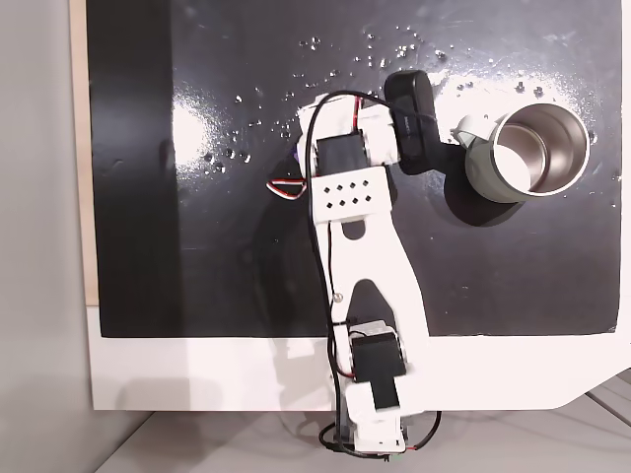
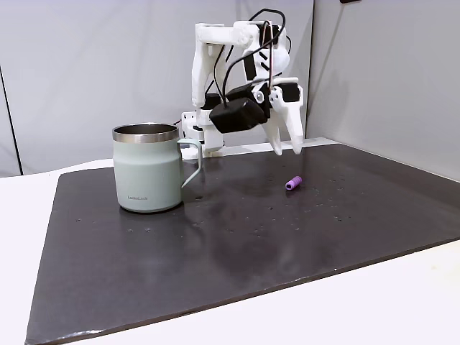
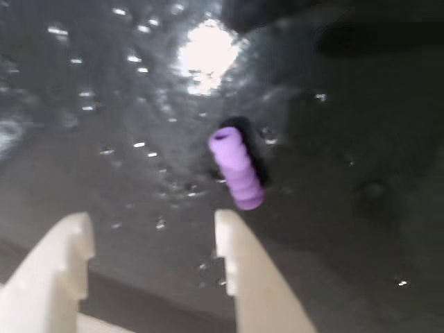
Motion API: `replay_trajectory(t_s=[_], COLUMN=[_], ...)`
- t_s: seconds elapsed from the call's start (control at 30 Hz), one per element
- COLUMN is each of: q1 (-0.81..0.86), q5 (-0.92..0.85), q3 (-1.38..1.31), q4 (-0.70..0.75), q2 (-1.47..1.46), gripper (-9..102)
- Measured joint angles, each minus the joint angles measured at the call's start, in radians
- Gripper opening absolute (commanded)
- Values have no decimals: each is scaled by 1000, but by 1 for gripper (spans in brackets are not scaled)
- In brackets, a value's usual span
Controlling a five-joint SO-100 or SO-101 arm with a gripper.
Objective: Grasp a pengrip and put it in the cup.
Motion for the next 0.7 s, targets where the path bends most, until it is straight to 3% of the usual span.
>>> replay_trajectory(t_s=[0.53, 0.7], q1=[-81, -81], q5=[-2, -5], q3=[-86, -101], q4=[29, 28], q2=[-273, -316], gripper=[16, 10])
